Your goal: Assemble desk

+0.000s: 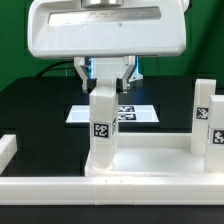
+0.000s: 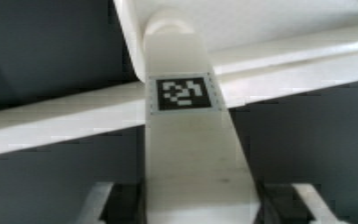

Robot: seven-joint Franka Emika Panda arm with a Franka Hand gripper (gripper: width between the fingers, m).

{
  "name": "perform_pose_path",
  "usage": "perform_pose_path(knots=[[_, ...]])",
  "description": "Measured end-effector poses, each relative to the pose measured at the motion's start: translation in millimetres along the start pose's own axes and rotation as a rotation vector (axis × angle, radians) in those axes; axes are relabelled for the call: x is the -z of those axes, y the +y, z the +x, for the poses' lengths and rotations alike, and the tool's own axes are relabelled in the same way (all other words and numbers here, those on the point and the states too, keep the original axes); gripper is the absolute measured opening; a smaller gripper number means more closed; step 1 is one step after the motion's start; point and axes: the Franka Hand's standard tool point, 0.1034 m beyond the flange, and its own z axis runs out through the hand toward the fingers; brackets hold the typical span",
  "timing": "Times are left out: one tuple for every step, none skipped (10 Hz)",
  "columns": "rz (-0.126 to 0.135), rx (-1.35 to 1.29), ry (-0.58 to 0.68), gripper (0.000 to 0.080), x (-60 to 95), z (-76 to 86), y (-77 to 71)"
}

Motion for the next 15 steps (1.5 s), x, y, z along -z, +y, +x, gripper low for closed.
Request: perform_pose_path(knots=[[-0.003, 0.004, 0.026, 0.0294, 0.3, -0.5, 0.1], [-0.005, 0.006, 0.042, 0.0294, 1.1, -2.9, 0.7], [-0.006, 0.006, 0.049, 0.0294, 2.4, -5.8, 2.1], [-0.008, 0.004, 0.051, 0.0294, 3.3, -9.1, 4.1], [-0.010, 0.005, 0.063, 0.0294, 3.5, -9.3, 4.9], [-0.013, 0.007, 0.084, 0.0294, 2.8, -7.7, 4.1], [-0.018, 0.010, 0.110, 0.0294, 2.0, -6.1, 4.3], [-0.023, 0.012, 0.134, 0.0294, 1.7, -4.7, 4.2], [-0.022, 0.012, 0.133, 0.0294, 1.8, -4.5, 4.5], [-0.023, 0.012, 0.133, 0.0294, 1.8, -4.5, 4.5], [-0.023, 0.012, 0.133, 0.0294, 1.6, -4.6, 4.5], [-0.023, 0.012, 0.133, 0.0385, 1.5, -4.6, 4.5], [-0.023, 0.012, 0.132, 0.0523, 1.4, -4.7, 4.6], [-0.023, 0.012, 0.132, 0.0609, 1.3, -4.8, 4.6], [-0.023, 0.012, 0.132, 0.0609, 1.2, -4.9, 4.6]])
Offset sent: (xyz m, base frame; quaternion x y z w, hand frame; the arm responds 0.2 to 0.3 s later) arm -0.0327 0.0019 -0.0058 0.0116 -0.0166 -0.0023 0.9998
